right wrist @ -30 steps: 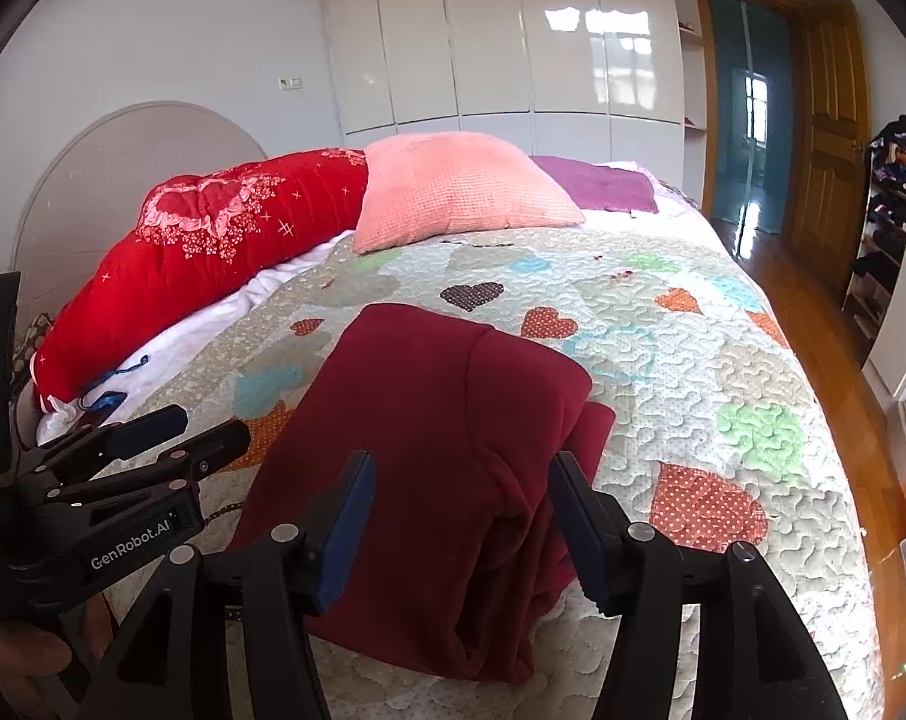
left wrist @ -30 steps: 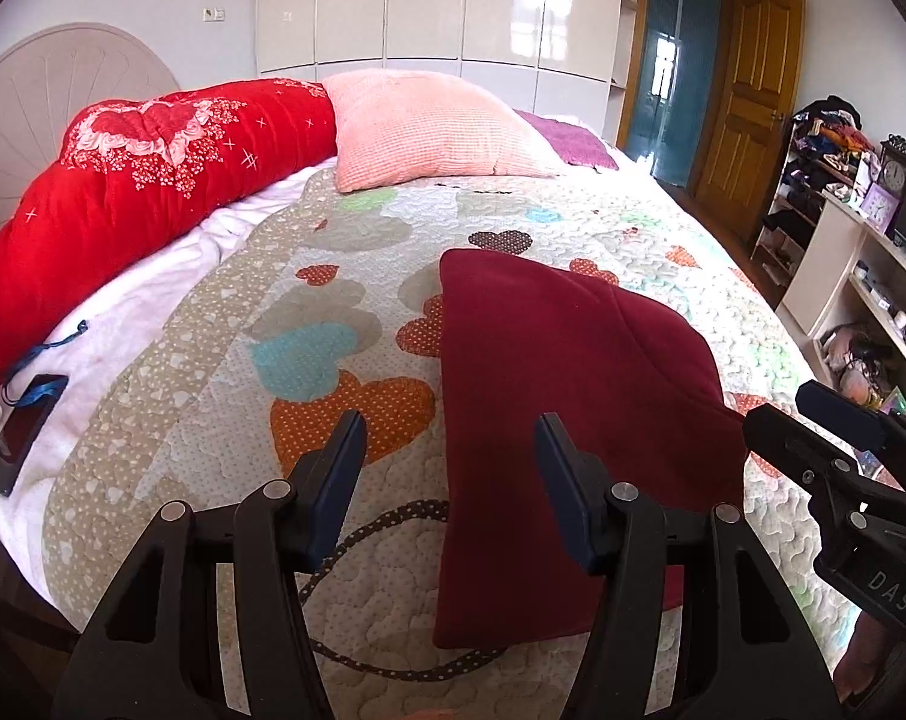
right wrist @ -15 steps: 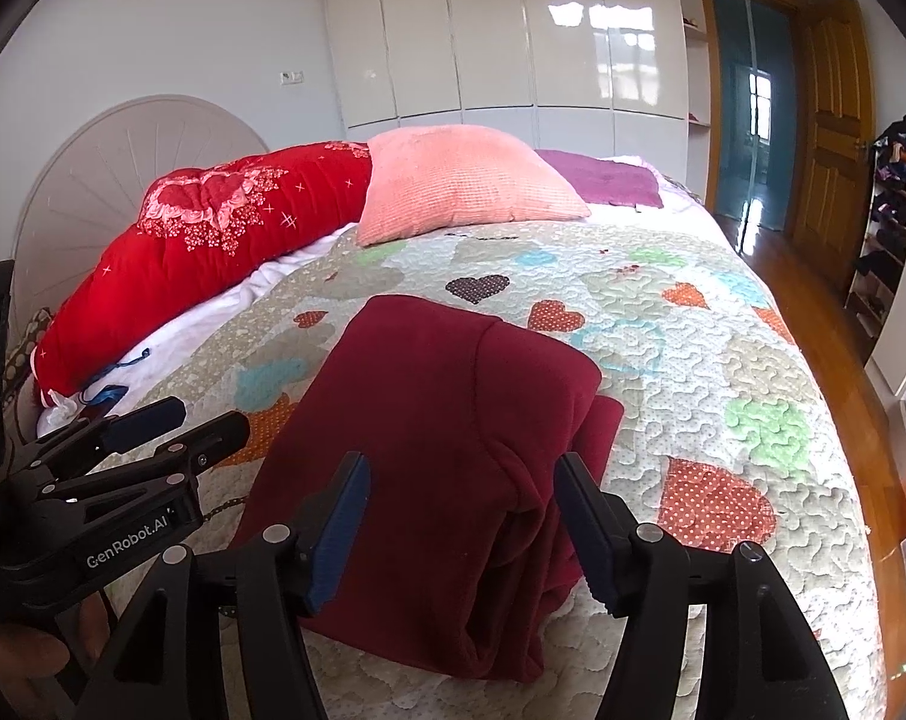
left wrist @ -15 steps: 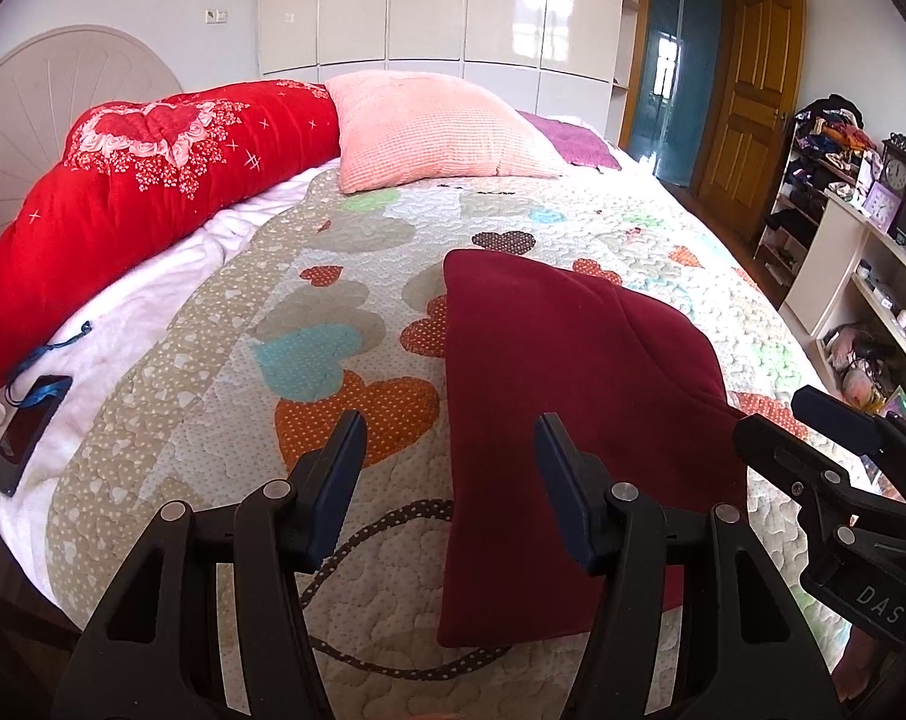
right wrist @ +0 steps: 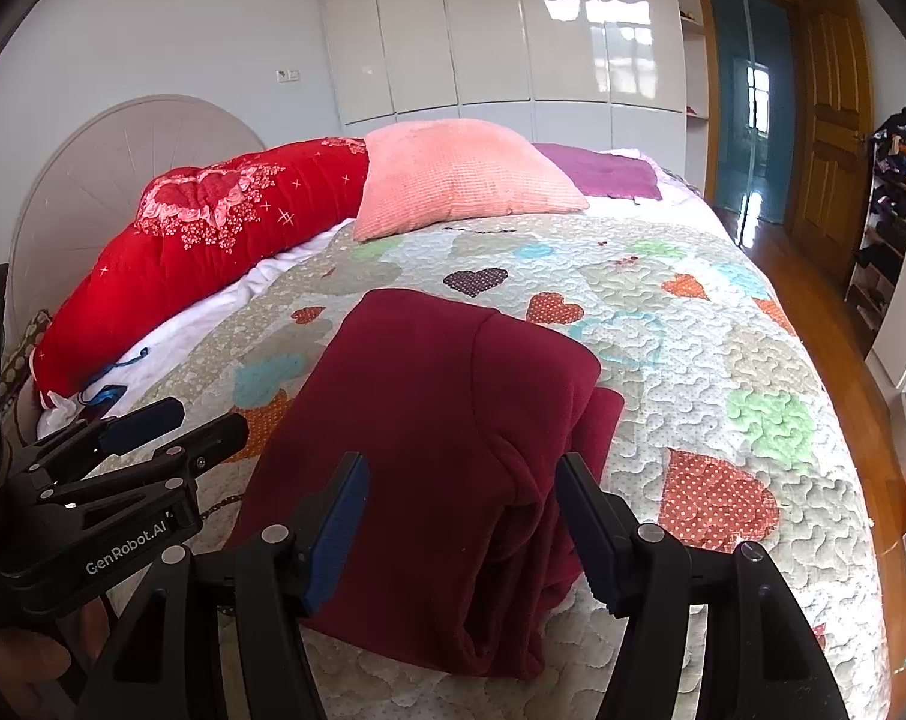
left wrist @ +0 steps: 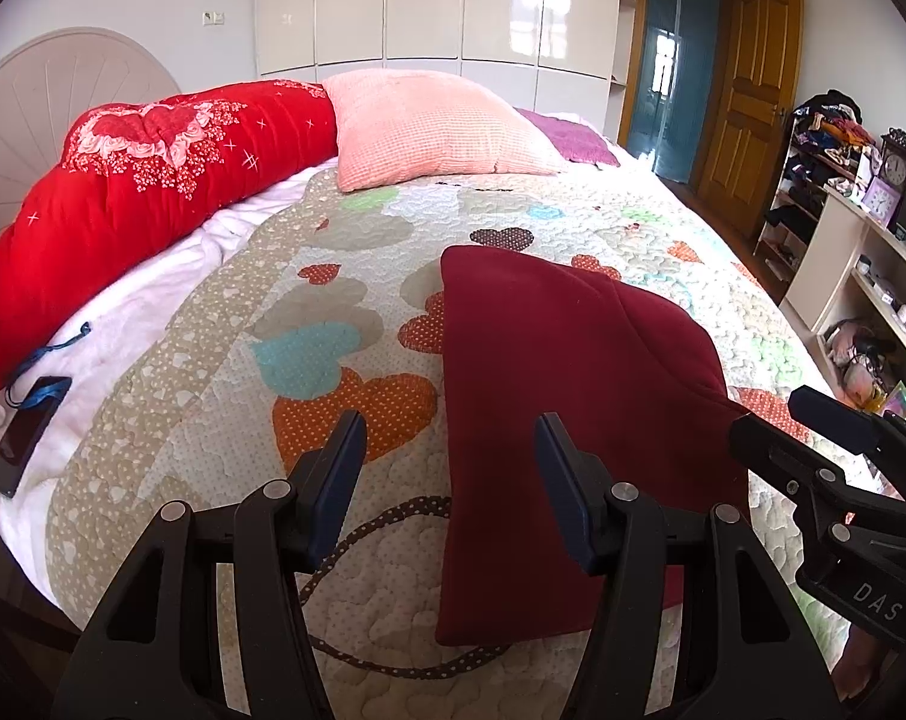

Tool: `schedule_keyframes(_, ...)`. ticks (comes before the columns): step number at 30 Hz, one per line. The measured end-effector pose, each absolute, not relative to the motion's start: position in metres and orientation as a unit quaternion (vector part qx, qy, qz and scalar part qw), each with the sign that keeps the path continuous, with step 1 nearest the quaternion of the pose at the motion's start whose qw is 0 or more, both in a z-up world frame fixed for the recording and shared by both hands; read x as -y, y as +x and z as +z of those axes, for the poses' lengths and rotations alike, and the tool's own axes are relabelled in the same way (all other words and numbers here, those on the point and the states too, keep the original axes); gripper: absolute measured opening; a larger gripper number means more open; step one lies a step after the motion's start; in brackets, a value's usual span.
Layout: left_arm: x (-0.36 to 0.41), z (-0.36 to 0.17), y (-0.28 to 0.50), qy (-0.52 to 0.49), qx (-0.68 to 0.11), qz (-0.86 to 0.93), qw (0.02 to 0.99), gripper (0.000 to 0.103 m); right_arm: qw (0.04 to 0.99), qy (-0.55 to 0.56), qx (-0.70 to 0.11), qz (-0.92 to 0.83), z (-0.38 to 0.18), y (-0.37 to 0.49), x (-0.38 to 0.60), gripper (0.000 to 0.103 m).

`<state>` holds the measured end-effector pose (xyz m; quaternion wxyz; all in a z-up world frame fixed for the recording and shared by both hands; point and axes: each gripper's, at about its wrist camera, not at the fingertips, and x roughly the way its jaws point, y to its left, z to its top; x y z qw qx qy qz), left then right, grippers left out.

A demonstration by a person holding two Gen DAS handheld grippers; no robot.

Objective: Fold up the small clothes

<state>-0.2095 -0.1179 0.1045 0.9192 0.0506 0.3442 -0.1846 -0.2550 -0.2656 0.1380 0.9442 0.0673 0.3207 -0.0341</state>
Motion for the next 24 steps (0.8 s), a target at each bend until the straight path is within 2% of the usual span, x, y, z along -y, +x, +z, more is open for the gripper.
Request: schedule_keyframes(24, 0.112, 0.1, -0.201, 0.038, -0.336, -0.2, 0.919, 0.058, 0.938, 0.068, -0.339, -0.034, 0.124, -0.248, 0.263, 0.063)
